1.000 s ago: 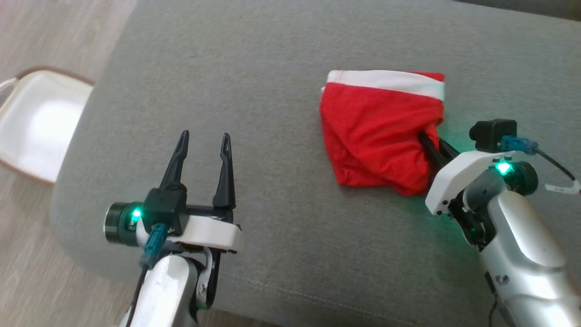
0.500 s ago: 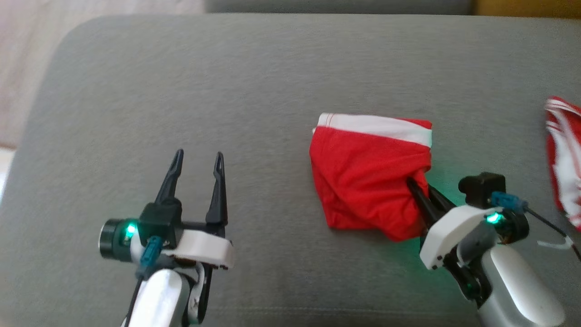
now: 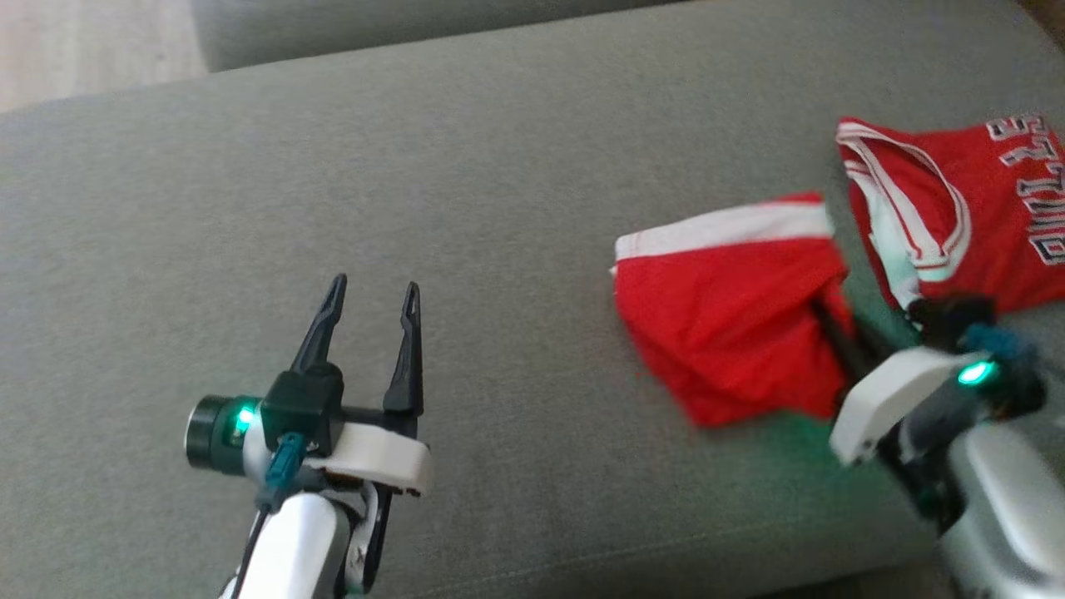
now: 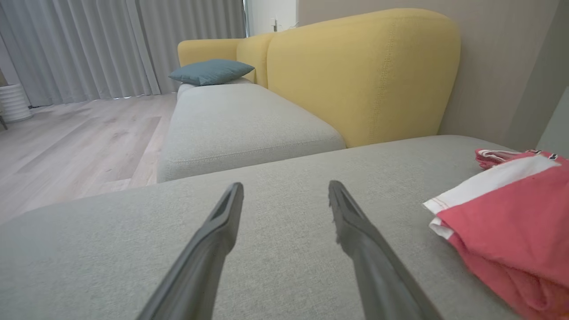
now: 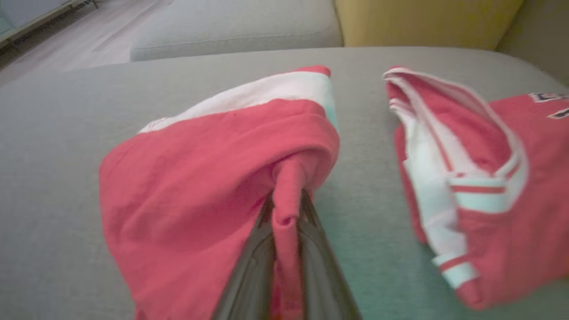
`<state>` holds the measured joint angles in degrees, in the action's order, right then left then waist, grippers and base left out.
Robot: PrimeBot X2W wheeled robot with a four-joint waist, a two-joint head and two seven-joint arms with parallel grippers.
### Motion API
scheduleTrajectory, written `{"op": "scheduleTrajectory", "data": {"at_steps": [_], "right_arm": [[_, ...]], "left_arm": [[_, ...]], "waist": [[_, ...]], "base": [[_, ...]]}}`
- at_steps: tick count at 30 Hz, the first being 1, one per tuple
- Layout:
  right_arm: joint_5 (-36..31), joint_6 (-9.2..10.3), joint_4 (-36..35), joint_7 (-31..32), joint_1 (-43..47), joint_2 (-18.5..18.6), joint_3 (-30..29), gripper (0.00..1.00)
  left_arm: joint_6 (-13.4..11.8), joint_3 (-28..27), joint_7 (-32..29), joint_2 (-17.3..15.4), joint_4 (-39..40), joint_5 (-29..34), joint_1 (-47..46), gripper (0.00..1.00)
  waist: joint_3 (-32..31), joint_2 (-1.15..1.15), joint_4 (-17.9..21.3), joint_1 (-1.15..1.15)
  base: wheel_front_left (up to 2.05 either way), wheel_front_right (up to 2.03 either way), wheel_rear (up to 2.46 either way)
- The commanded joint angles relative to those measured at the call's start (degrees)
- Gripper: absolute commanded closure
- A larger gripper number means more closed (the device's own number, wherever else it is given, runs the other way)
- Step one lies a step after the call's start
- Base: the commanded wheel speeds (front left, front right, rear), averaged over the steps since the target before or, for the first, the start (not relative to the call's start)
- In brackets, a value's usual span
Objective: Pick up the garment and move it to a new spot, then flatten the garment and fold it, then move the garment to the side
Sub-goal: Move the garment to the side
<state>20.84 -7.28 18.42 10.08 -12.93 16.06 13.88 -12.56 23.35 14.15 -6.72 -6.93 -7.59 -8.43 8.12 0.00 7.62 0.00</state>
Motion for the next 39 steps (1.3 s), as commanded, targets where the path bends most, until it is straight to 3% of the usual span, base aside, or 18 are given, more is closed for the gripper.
{"op": "scheduleTrajectory", "data": {"at_steps": [1,9,18,31,32,33,34,36,37,39], "right_arm": [[-0.32,-0.21,-1.48,-0.57,-4.53,2.19,-0.49,1.00],[0.42,-0.21,4.14,-4.02,-13.86,6.96,-7.30,1.00],[-1.34,-0.21,10.15,-6.18,-20.72,10.91,-10.57,1.00],[-6.63,-0.21,24.75,-9.65,-33.06,14.76,-11.77,0.98],[-7.04,-0.21,25.79,-9.98,-33.55,14.89,-12.04,0.75],[-7.30,-0.21,26.56,-10.75,-33.97,14.87,-12.39,0.70],[-7.58,-0.21,27.38,-11.22,-34.22,14.75,-12.61,0.58],[-8.07,-0.21,29.22,-11.86,-34.43,14.56,-13.56,0.16],[-8.36,-0.21,30.24,-11.87,-34.35,14.39,-14.28,0.00],[-8.99,-0.21,31.54,-12.68,-34.10,13.96,-15.68,0.00]], "left_arm": [[-0.04,-1.76,-0.13,-0.91,2.47,0.63,-2.94,0.00],[1.15,-0.13,-1.34,-1.58,3.48,2.25,-7.61,0.00],[2.40,1.27,-2.22,-2.29,3.92,3.93,-12.67,0.00],[3.83,3.85,-2.11,-1.55,3.26,5.76,-20.03,0.00],[3.86,3.96,-1.95,-1.50,3.07,5.78,-20.28,0.00],[3.86,4.03,-1.78,-1.44,2.87,5.75,-20.46,0.00],[3.85,4.09,-1.61,-1.36,2.66,5.69,-20.59,0.00],[3.83,4.22,-1.27,-1.17,2.17,5.50,-20.75,0.00],[3.81,4.30,-1.10,-1.06,1.88,5.37,-20.71,0.00],[3.72,4.41,-0.79,-0.88,1.36,5.09,-20.55,0.00]], "waist": [[2.22,0.00,2.29,0.00],[8.33,0.00,6.21,0.00],[14.18,0.00,8.27,0.00],[22.31,0.00,6.84,0.00],[22.43,0.00,6.68,0.00],[22.46,0.00,6.54,0.00],[22.43,0.00,6.40,0.00],[22.11,0.00,6.09,0.00],[21.79,0.00,5.94,0.00],[21.07,0.00,5.76,0.00]], "base": [[0.00,0.00,0.00],[0.00,0.00,0.00],[0.00,0.00,0.00],[0.00,0.00,0.00],[0.00,0.00,0.00],[0.00,0.00,0.00],[0.00,0.00,0.00],[0.00,0.00,0.00],[0.00,0.00,0.00],[0.00,0.00,0.00]]}}
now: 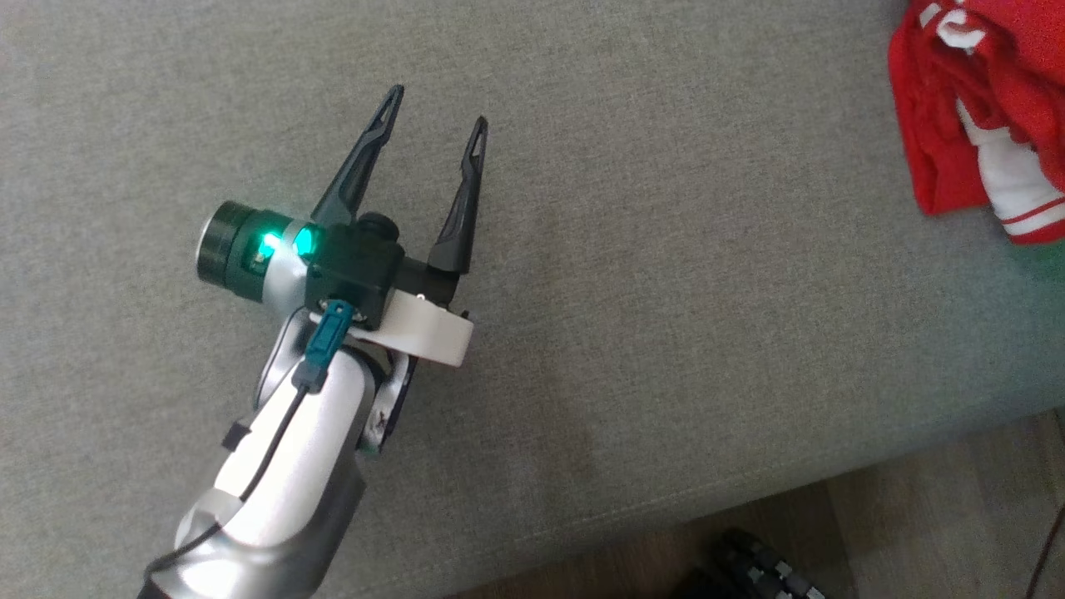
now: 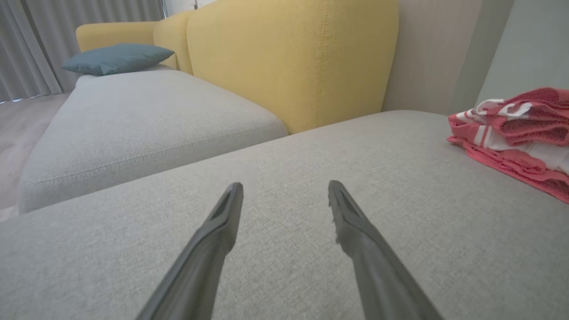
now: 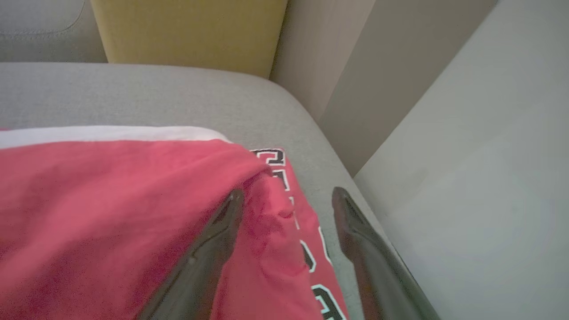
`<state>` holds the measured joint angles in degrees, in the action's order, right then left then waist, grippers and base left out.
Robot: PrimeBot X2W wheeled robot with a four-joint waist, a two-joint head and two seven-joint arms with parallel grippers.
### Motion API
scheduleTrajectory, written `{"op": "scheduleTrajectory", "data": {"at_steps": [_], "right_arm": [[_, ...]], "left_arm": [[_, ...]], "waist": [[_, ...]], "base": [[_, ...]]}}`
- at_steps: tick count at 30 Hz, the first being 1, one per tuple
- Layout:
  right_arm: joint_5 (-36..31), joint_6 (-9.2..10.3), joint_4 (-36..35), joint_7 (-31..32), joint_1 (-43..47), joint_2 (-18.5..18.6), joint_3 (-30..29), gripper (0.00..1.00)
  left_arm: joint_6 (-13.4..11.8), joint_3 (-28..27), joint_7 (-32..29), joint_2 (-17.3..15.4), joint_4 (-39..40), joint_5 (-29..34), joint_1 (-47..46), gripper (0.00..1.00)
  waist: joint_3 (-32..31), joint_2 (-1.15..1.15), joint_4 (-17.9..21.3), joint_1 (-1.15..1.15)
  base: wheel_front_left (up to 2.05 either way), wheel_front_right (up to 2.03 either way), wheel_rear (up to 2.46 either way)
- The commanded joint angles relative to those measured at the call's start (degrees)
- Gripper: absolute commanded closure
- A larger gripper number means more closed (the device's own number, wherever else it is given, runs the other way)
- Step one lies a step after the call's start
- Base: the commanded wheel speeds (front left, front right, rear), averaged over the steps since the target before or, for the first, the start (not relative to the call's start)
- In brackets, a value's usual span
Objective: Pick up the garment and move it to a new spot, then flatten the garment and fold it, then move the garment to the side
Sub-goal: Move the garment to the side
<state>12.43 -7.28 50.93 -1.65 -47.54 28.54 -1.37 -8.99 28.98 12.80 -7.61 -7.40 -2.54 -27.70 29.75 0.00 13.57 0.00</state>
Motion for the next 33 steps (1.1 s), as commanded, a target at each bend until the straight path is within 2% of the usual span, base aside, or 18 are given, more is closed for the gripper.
{"op": "scheduleTrajectory", "data": {"at_steps": [1,7,16,26,33], "right_arm": [[-1.11,-0.21,-0.28,-1.39,0.85,1.41,-1.49,0.00],[-1.04,-0.21,-2.44,-6.78,5.89,-2.08,-4.65,0.00],[-0.34,-0.21,-17.34,-11.12,19.93,-9.90,-4.96,0.00],[-2.36,-0.21,-41.84,-5.43,36.26,-20.46,-2.55,0.00],[-3.28,-0.21,-51.04,-1.03,41.84,-23.43,-0.36,0.00]], "left_arm": [[0.13,-1.15,0.70,0.10,1.55,-0.12,-1.15,0.00],[-0.30,-1.18,1.40,0.19,0.33,-1.17,0.53,0.00],[-1.88,-2.23,1.85,-0.20,-0.45,-3.00,4.99,0.00],[-4.87,-4.83,2.05,-0.48,0.26,-5.97,11.83,0.00],[-7.04,-7.68,2.12,-1.55,1.24,-7.76,16.14,0.00]], "waist": [[-1.03,0.00,-0.29,0.00],[-4.39,0.00,-0.40,0.00],[-10.58,0.00,-1.32,0.00],[-17.41,0.00,-7.72,0.00],[-20.64,0.00,-12.83,0.00]], "base": [[0.00,0.00,0.00],[0.00,0.00,0.00],[0.00,0.00,0.00],[0.00,0.00,0.00],[0.00,0.00,0.00]]}}
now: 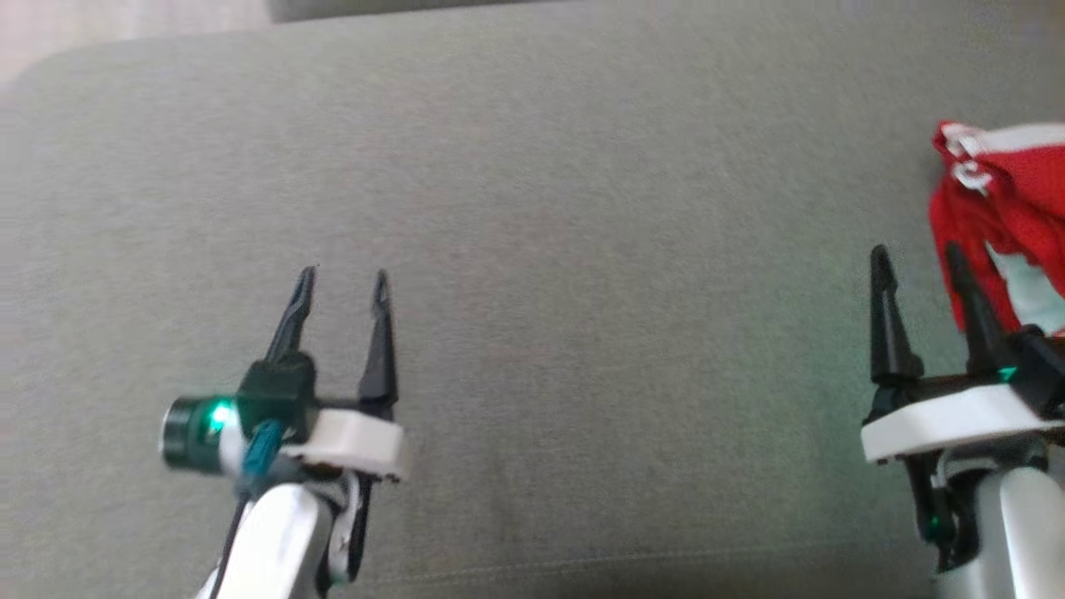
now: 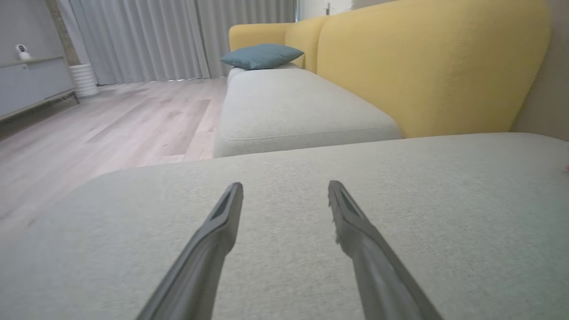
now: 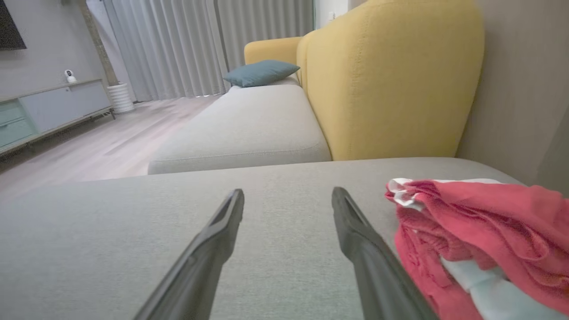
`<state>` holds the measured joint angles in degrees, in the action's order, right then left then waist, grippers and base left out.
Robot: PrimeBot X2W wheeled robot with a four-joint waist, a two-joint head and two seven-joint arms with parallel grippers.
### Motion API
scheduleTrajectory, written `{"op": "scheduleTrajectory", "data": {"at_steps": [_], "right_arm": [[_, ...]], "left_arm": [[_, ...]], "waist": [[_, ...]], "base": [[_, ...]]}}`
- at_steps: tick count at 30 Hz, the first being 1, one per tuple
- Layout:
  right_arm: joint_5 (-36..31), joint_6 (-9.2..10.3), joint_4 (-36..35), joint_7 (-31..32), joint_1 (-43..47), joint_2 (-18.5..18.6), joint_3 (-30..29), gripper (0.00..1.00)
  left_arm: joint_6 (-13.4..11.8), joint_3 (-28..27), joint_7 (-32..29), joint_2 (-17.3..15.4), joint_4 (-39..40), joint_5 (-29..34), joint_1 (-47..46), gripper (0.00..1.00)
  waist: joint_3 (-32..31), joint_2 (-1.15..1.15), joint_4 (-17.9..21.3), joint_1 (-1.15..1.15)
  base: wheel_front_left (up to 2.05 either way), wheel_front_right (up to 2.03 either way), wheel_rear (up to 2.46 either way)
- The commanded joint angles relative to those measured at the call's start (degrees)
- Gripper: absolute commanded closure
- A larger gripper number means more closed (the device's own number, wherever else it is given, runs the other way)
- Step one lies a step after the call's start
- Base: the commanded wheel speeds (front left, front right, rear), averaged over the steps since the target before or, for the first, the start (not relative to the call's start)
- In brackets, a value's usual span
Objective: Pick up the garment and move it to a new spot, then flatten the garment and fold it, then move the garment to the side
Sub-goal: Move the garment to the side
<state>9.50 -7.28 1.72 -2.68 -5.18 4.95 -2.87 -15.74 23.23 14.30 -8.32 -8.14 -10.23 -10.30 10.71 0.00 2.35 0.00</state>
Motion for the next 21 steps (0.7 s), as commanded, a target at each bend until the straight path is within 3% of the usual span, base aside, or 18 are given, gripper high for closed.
{"op": "scheduleTrajectory", "data": {"at_steps": [1,7,21], "right_arm": [[-0.48,-0.21,-2.60,0.45,0.07,-0.08,1.30,0.00],[-1.05,-0.21,-6.06,2.75,3.81,-1.18,1.91,0.00],[-1.29,-0.21,-9.97,5.92,10.45,-1.99,1.65,0.00]], "left_arm": [[-0.55,-2.29,0.63,-1.08,2.13,-0.24,-0.60,0.00],[-0.97,-3.02,0.65,-2.22,2.95,-1.13,2.93,0.00],[-1.02,-2.31,-0.32,-3.44,2.79,-2.37,7.52,0.00]], "waist": [[-2.02,0.00,-2.07,0.00],[-4.64,0.00,-3.35,0.00],[-9.57,0.00,-1.85,0.00]], "base": [[0.00,0.00,0.00],[0.00,0.00,0.00],[0.00,0.00,0.00]]}}
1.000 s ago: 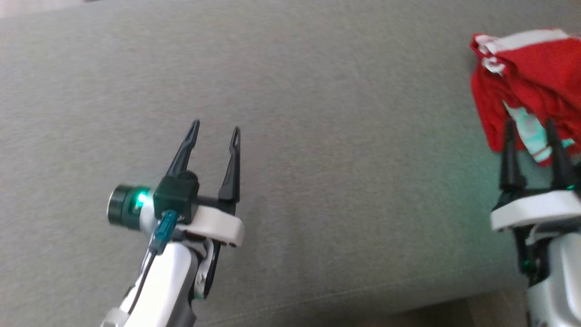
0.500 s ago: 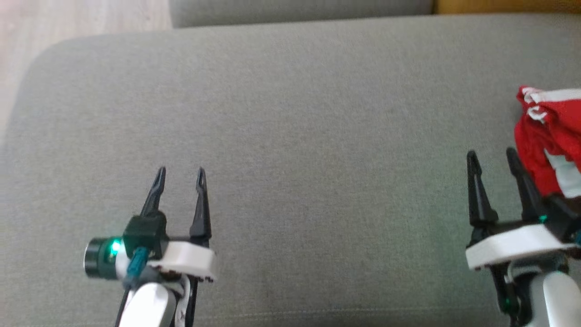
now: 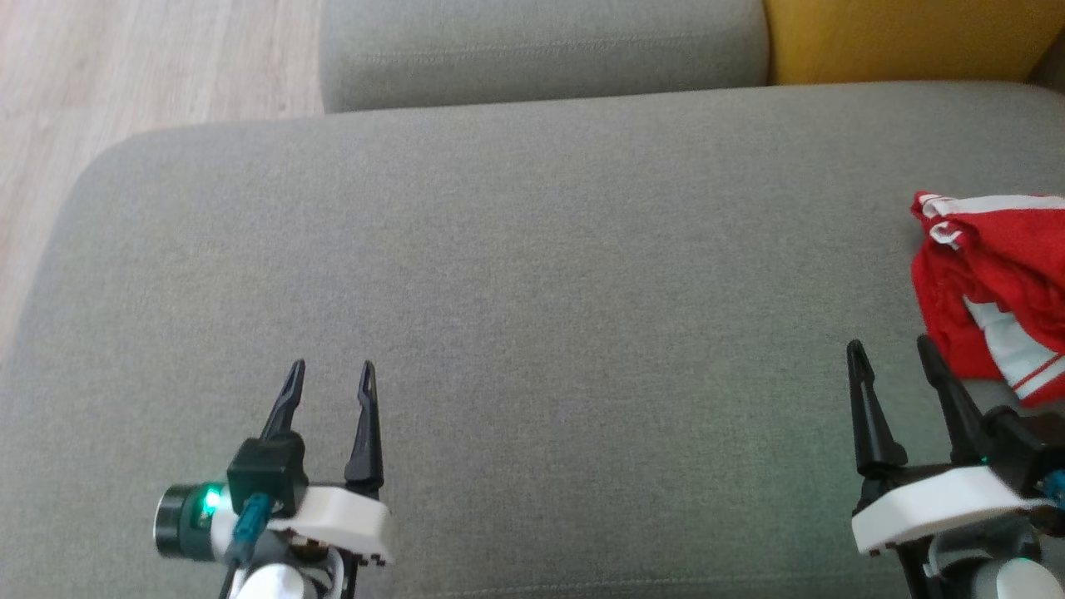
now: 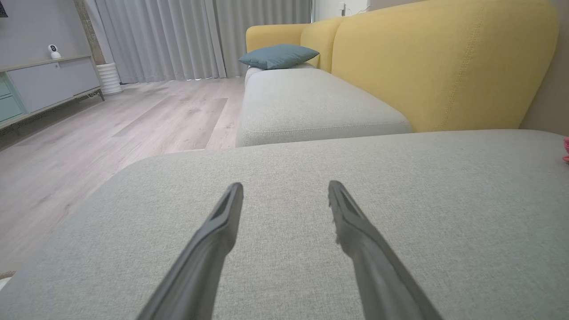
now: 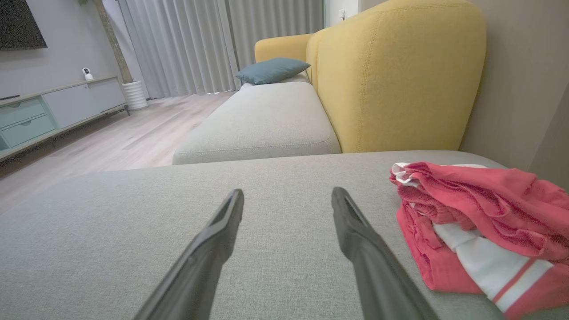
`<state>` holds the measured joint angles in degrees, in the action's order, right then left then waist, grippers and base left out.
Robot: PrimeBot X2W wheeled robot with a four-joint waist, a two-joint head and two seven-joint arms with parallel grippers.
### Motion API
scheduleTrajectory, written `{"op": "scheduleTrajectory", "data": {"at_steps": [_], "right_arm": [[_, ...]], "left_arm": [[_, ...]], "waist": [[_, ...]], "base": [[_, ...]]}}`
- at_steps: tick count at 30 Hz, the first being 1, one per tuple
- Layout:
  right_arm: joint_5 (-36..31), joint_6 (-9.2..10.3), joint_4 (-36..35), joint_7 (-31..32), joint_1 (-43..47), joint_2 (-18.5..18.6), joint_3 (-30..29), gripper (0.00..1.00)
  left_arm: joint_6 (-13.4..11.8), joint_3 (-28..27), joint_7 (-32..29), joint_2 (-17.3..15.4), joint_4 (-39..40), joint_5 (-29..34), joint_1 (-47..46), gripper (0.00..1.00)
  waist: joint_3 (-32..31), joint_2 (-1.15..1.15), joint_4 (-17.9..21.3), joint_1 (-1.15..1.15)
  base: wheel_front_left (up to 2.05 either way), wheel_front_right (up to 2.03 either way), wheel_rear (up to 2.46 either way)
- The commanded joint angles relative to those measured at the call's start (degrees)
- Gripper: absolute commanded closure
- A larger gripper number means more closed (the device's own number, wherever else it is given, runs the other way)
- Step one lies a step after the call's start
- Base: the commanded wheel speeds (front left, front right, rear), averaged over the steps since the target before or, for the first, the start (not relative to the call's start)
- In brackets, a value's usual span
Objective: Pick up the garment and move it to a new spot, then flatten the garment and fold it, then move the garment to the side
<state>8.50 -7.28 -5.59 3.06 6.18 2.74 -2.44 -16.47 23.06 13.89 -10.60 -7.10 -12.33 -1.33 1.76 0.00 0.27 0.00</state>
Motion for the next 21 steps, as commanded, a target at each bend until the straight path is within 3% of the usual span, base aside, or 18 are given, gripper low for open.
{"op": "scheduleTrajectory", "data": {"at_steps": [1,21], "right_arm": [[-0.29,-0.21,-2.82,0.32,-0.61,0.20,1.22,0.00],[0.91,-0.21,-2.89,0.93,0.50,0.14,1.72,0.00]], "left_arm": [[-0.31,-2.11,0.01,-1.26,1.69,-0.34,-1.23,0.00],[-2.04,-2.49,-1.42,-2.17,1.48,-1.15,-0.05,0.00]], "waist": [[-0.87,0.00,0.27,0.00],[-2.11,0.00,-0.44,0.00]], "base": [[0.00,0.00,0.00],[0.00,0.00,0.00]]}}
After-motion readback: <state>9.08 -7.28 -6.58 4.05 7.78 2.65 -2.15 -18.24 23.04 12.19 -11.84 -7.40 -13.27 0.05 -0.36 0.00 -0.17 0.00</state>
